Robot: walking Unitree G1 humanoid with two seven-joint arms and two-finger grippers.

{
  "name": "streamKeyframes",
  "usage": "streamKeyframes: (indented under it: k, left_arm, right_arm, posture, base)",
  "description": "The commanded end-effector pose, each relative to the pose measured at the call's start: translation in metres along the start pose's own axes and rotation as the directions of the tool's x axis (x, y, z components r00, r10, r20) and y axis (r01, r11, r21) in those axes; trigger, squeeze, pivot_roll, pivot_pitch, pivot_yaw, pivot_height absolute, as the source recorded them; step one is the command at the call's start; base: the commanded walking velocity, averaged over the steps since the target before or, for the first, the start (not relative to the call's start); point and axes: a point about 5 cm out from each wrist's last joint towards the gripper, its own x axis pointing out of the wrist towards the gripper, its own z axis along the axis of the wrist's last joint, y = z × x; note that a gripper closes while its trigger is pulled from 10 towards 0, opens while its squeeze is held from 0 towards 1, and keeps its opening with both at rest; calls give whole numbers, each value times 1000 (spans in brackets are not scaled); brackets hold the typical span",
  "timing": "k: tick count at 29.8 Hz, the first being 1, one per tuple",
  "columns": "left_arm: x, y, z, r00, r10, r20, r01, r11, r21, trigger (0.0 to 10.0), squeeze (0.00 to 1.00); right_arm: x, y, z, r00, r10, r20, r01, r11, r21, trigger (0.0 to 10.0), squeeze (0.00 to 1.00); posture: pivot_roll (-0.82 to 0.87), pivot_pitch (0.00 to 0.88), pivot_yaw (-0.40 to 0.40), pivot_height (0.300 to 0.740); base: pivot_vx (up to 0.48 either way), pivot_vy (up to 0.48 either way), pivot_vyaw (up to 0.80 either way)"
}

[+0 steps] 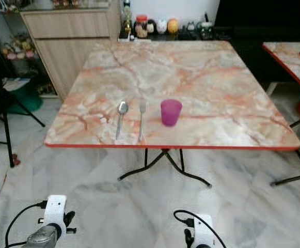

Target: Setting the table

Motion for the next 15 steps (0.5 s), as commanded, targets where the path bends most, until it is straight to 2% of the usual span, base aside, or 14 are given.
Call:
streamKeyframes:
  k: [1, 7, 10, 15]
  left_arm:
    - [0, 4, 1, 1000, 13, 3, -13, 1000, 5, 10000, 0]
    - [1, 4, 4, 1000, 13, 9, -13, 1000, -3, 10000, 0]
    - [1, 4, 4, 1000, 15, 10, -15, 1000, 1, 10000, 0]
    - [1, 4, 5, 1000, 14, 17, -14, 1000, 11, 10000, 0]
  right_arm:
    - [1, 7, 1, 1000, 14, 3, -14, 1000, 6, 10000, 0]
    - [1, 5, 2, 1000, 8, 1, -8, 1000, 19, 10000, 0]
    - [0, 5, 1, 1000, 8, -3, -7, 1000, 21, 10000, 0]
    - [0, 4, -2, 1000, 5, -9, -5, 1000, 27, 10000, 0]
  posture:
    - [33, 0, 12, 740]
    - [34, 0, 12, 740]
    - [35, 0, 12, 740]
    - [33, 0, 14, 740]
  base:
    - [0, 0, 0]
    - [0, 0, 0]
    - [0, 480, 0]
    - [0, 0, 0]
